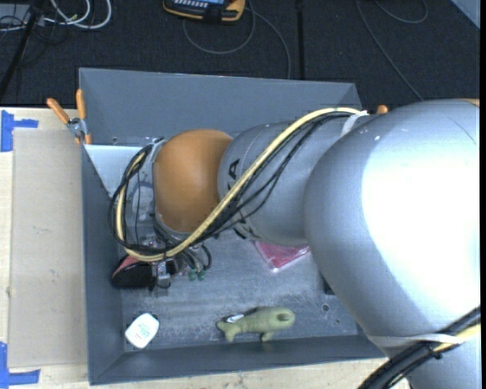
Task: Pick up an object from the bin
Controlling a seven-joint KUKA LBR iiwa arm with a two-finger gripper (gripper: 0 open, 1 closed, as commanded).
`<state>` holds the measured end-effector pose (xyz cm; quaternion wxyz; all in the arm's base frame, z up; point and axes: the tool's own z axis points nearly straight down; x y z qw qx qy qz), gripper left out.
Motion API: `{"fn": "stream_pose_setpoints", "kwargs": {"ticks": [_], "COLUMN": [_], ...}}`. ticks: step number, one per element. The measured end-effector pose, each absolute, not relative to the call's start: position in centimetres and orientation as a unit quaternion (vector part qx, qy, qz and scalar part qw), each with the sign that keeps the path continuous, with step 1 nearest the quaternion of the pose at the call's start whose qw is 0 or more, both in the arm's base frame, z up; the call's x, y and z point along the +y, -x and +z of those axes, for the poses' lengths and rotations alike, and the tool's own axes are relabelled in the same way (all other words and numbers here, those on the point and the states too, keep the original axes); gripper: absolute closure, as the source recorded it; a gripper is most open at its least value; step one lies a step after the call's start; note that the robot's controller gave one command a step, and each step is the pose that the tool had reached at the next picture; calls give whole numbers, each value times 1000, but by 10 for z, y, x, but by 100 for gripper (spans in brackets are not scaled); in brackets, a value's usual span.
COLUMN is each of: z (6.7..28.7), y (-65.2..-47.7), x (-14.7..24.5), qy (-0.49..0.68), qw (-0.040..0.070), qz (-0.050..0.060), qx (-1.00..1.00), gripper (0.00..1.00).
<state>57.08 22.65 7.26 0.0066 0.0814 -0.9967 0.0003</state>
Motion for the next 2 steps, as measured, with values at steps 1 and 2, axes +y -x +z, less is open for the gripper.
{"fn": "stream_pose_setpoints", "kwargs": {"ticks": [1,2], "z": [93,115], "y": [-569,-572], "x": [226,227], "qy": [-81,-81], "qw": [10,5], "qz": [1,0], "qx": [-997,-997], "gripper": [100,100]}}
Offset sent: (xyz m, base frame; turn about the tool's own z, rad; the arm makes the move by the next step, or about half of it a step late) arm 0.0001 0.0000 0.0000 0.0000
